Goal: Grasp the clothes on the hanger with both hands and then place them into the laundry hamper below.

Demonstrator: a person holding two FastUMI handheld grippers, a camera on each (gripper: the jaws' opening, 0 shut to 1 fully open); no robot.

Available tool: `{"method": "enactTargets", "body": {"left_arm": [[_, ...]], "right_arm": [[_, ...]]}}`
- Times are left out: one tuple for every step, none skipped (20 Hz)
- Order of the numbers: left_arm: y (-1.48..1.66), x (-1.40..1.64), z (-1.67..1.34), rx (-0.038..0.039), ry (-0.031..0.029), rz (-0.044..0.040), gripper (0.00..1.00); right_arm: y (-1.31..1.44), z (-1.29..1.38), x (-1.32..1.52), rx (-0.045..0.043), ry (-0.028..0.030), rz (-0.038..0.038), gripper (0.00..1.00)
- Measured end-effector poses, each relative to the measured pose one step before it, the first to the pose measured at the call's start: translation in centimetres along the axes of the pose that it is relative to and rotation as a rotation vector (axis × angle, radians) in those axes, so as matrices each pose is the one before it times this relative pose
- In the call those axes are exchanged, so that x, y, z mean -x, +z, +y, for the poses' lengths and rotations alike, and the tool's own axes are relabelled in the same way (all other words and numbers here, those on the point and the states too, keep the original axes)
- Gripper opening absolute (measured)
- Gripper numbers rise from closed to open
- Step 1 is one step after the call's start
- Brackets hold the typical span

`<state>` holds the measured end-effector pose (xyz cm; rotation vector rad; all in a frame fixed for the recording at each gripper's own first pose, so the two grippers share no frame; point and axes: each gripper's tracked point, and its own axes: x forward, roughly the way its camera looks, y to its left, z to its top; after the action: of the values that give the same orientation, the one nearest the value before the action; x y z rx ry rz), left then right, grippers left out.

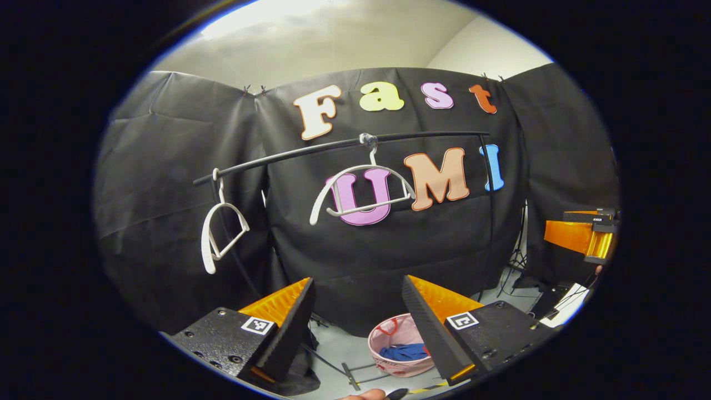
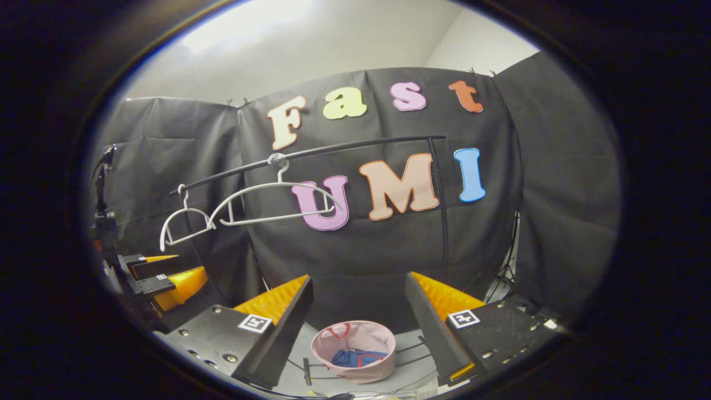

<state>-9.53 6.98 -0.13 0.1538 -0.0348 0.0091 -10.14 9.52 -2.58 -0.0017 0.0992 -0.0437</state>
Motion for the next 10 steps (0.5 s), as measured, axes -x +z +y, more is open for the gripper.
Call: {"method": "enactTargets", "body": {"left_arm": [[0.017, -0.057, -0.149, 0.00886, -0.00705, 0.00177, 1.00], [0.160, -0.021, -0.170, 0.00099, -0.00484, 0.00142, 1.00], [0.126, -0.047, -0.040, -0.00668, -0.00416, 0.00174, 1.00], [0.206, -0.120, -0.382, -0.01781, -0.01205, 0.00273, 1.00], [0.112, -0.099, -0.372, -0.01311, -0.01367, 0.00084, 1.00], [0.064, -0.086, -0.281, -0.00919, -0.00588, 0.00351, 1.00], [-0.048, -0.134, -0.024, -0.00347, -0.00156, 0.00613, 1.00], [-0.138, -0.118, -0.137, 0.00220, -0.00090, 0.00304, 1.00], [0.012, -0.123, -0.252, 0.00400, -0.00011, 0.00411, 1.00], [0.027, -0.164, -0.335, 0.00256, -0.00294, 0.00388, 1.00]], "right_arm": [[0.170, -0.247, 0.281, 0.00278, -0.00352, -0.00805, 0.99], [0.133, -0.313, 0.294, 0.00283, -0.00579, -0.00827, 0.94], [0.009, -0.428, 0.319, 0.00306, -0.00967, -0.00513, 0.99], [-0.106, -0.512, 0.302, 0.00284, -0.01129, -0.00195, 0.99], [-0.169, -0.392, 0.231, 0.00130, -0.00787, 0.00381, 1.00], [-0.129, -0.122, 0.349, 0.00063, -0.00152, -0.00059, 1.00], [0.057, -0.226, 0.246, 0.00301, -0.00258, -0.00514, 1.00], [-0.005, -0.267, 0.248, 0.00379, -0.00276, -0.00523, 1.00], [0.057, -0.251, 0.115, 0.00211, -0.00462, -0.00227, 0.99], [-0.069, -0.248, -0.036, 0.00051, -0.00348, 0.00116, 0.99]]}}
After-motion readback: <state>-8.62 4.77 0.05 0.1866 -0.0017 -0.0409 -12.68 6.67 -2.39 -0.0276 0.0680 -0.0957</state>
